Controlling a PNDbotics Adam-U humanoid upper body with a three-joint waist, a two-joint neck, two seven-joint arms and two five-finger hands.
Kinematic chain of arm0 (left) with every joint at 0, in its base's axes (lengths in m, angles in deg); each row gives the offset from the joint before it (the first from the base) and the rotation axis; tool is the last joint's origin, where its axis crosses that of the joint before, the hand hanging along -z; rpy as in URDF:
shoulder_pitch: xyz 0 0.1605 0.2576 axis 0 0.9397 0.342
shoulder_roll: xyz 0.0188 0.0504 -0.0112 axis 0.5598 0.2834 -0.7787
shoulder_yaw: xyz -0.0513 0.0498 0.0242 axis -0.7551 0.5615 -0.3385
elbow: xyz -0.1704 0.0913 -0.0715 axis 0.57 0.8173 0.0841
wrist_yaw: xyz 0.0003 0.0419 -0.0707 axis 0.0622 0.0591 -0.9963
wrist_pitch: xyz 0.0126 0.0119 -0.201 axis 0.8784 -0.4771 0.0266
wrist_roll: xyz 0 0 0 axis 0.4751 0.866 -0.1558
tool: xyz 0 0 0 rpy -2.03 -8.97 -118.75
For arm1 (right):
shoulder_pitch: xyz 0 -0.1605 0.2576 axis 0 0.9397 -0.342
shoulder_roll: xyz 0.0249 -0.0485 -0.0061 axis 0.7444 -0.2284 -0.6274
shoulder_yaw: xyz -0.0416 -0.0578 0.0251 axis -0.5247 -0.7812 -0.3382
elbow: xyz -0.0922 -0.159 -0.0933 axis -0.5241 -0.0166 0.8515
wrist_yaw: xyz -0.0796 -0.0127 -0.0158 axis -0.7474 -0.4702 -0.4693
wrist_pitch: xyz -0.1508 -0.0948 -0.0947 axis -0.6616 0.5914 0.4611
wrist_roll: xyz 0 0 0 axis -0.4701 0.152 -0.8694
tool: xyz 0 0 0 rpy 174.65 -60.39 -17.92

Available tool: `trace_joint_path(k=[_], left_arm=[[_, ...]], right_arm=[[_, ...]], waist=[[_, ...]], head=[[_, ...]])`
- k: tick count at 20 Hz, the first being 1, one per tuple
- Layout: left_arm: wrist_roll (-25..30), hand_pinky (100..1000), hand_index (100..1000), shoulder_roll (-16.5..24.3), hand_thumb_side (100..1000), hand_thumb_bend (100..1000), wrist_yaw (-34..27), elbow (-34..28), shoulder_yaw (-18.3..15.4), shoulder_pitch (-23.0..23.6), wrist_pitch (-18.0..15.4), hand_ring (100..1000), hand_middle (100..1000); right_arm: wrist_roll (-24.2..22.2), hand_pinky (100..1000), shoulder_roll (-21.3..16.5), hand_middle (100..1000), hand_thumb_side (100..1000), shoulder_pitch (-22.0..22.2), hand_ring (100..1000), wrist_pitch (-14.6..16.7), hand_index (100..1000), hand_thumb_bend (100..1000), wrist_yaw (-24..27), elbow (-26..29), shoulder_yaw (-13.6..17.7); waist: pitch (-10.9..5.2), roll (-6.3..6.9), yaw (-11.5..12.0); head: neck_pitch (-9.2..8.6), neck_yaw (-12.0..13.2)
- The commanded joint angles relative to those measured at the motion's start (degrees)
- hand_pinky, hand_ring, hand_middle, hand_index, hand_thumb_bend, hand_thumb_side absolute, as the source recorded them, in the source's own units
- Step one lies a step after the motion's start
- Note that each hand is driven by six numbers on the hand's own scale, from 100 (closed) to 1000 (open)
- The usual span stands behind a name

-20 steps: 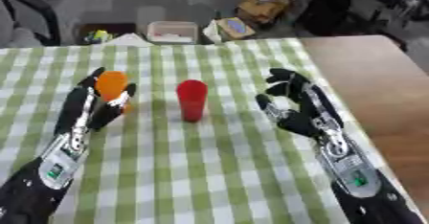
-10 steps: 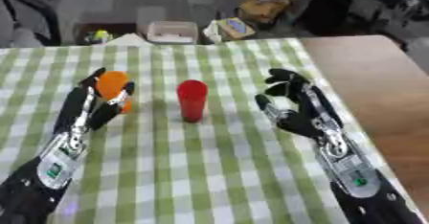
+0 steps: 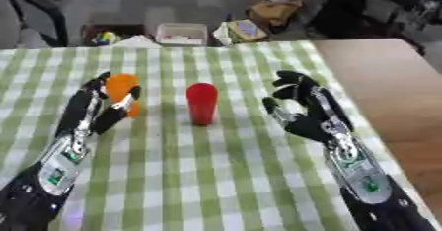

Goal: Pour the contents of one cup into another cup.

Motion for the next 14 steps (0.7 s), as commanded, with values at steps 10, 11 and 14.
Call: trace_joint_path(k=[10,11,14], left_arm=[[-2.44,768,978,1.23,928,520,1.69,-0.49,-0.36,-1.24,0.17,731,806],[-2.51,768,978,1.21,927,522,1.80,-0.42,-0.34,-1.30,0.16,731,806],[-2.54,768,976,1.16,927,530,2.31,-0.29,-0.28,-1.50,0.12,732,805]], right_arm=[[-0.32,739,-0.59,689,291,-0.97,665,0.23,840,351,0.16,0.99,0.25],[-0.34,739,-0.59,689,291,-0.99,665,0.24,840,351,0.18,0.99,0.25],[-0.39,739,-0.58,689,291,-1.03,665,0.26,841,349,0.21,0.99,0.23]], waist=[[-1.04,-0.10,-0.16],[-1.01,-0.08,-0.21],[-0.91,-0.05,-0.39]], head=[[-0.50,-0.47],[-0.54,-0.48],[-0.68,-0.56]])
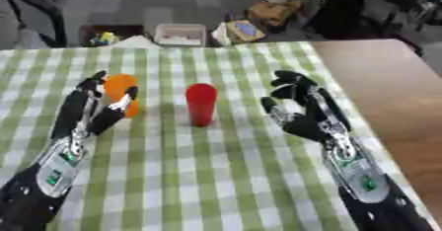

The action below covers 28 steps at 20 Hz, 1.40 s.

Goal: Pour the contents of one cup into another cup.

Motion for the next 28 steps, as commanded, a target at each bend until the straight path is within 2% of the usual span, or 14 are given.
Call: trace_joint_path(k=[1,13,22,28], left_arm=[[-0.23,768,975,1.16,928,531,0.78,-0.43,-0.26,-1.49,-0.05,732,804],[-0.14,762,969,0.87,940,521,2.71,0.74,-0.73,-2.10,1.72,724,789],[0.29,732,948,0.50,894,403,2.23,1.14,-0.41,-2.14,0.38,670,741],[2.87,703,937,0.30,868,350,2.37,1.50,-0.08,-1.93,-1.20,621,687]], right_arm=[[-0.27,739,-0.58,689,290,-1.04,665,0.16,841,349,0.22,1.00,0.23],[-0.40,740,-0.62,689,291,-1.21,665,0.19,841,346,0.40,0.99,0.24],[-0.47,740,-0.59,688,293,-1.28,665,0.19,841,336,0.55,0.99,0.25],[-0.52,741,-0.55,688,293,-1.32,665,0.18,841,333,0.55,0.97,0.27]], waist=[[-0.87,0.10,-0.13],[-0.27,0.20,-0.83],[-0.06,0.21,-1.26],[-0.14,0.22,-1.36]], head=[[-0.70,-0.16],[-1.06,-0.26],[-1.09,-0.21],[-1.03,-0.32]])
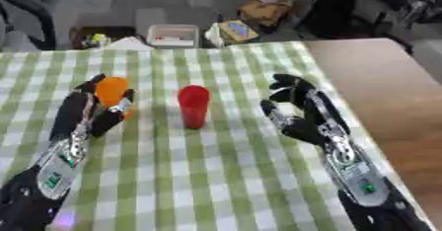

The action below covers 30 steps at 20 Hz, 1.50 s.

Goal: Pour the contents of one cup into another cup.

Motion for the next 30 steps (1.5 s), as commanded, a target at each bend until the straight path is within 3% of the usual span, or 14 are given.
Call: trace_joint_path(k=[1,6,7,15,22,30], left_arm=[[1.64,696,934,0.30,846,322,0.27,0.00,0.26,-0.82,-0.74,611,671],[2.94,679,931,0.04,752,192,0.15,0.46,0.18,-0.65,-1.32,582,627],[3.02,668,928,0.00,670,100,0.03,0.51,0.16,-0.62,-1.47,560,602],[0.22,598,905,0.02,403,100,-4.15,-0.09,-0.02,-0.16,-2.81,473,507],[-3.98,544,879,0.50,341,100,-11.01,-2.48,0.38,0.58,-6.34,426,465],[-6.00,522,864,1.06,401,100,-14.68,-4.84,0.53,1.31,-8.37,410,451]], right_arm=[[-0.24,741,-0.52,688,293,-1.12,665,0.16,842,333,0.31,0.97,0.26],[-0.25,741,-0.47,683,292,-1.17,665,0.17,842,331,0.28,0.93,0.30],[-0.25,741,-0.46,683,294,-1.19,665,0.17,842,331,0.28,0.92,0.30],[-0.15,742,-0.40,683,305,-1.24,664,0.12,843,307,0.24,0.75,0.34],[-0.15,742,-0.32,684,308,-1.23,664,0.15,843,299,0.14,0.69,0.36],[-0.03,743,-0.28,684,314,-1.22,664,0.12,844,288,0.06,0.59,0.42]], waist=[[-0.90,0.01,-0.15],[-1.01,-0.11,-0.09],[-1.05,-0.16,-0.04],[-1.31,-0.48,0.46],[-1.67,-0.66,1.10],[-2.04,-0.90,1.55]], head=[[-0.36,-0.22],[-0.41,-0.30],[-0.44,-0.31],[-0.56,-0.38],[-0.55,-0.53],[-0.41,-0.76]])
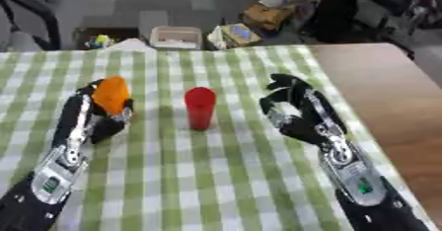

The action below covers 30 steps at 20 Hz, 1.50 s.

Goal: Pour the contents of one cup into another cup.

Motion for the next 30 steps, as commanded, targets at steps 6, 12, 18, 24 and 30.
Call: trace_joint_path(k=[6,12,18,24,30], left_arm=[[-1.59,484,854,2.92,449,100,-3.97,-7.48,0.18,0.89,-0.57,383,426],[-1.08,426,838,4.81,510,100,-7.72,-17.38,0.51,3.71,-0.10,338,381],[0.62,412,833,6.71,533,100,-9.72,-29.03,0.89,7.29,1.28,330,371],[6.85,431,828,11.14,480,100,-10.39,-41.43,2.70,11.86,5.05,344,382],[11.78,445,827,15.27,436,100,-10.05,-50.46,4.19,15.17,7.44,356,390]], right_arm=[[0.18,742,-0.30,684,311,-0.87,664,0.00,844,293,-0.07,0.56,0.51],[0.38,742,-0.26,683,304,-0.44,662,-0.04,843,302,-0.25,0.42,0.66],[0.20,740,-0.25,682,269,-0.23,659,0.07,844,371,-0.90,-0.81,0.59],[0.07,740,-0.19,684,258,-0.99,661,1.12,852,529,-3.56,-3.79,0.36],[-0.62,745,0.95,694,296,-3.47,674,3.61,866,601,-9.44,-7.89,-0.67]], waist=[[-1.91,0.12,0.45],[-2.54,0.34,1.20],[-3.04,0.77,2.35],[-3.56,1.85,4.29],[-3.97,3.05,6.41]], head=[[-0.12,-0.54],[0.27,-0.91],[0.70,-1.55],[1.04,-3.12],[0.94,-5.13]])
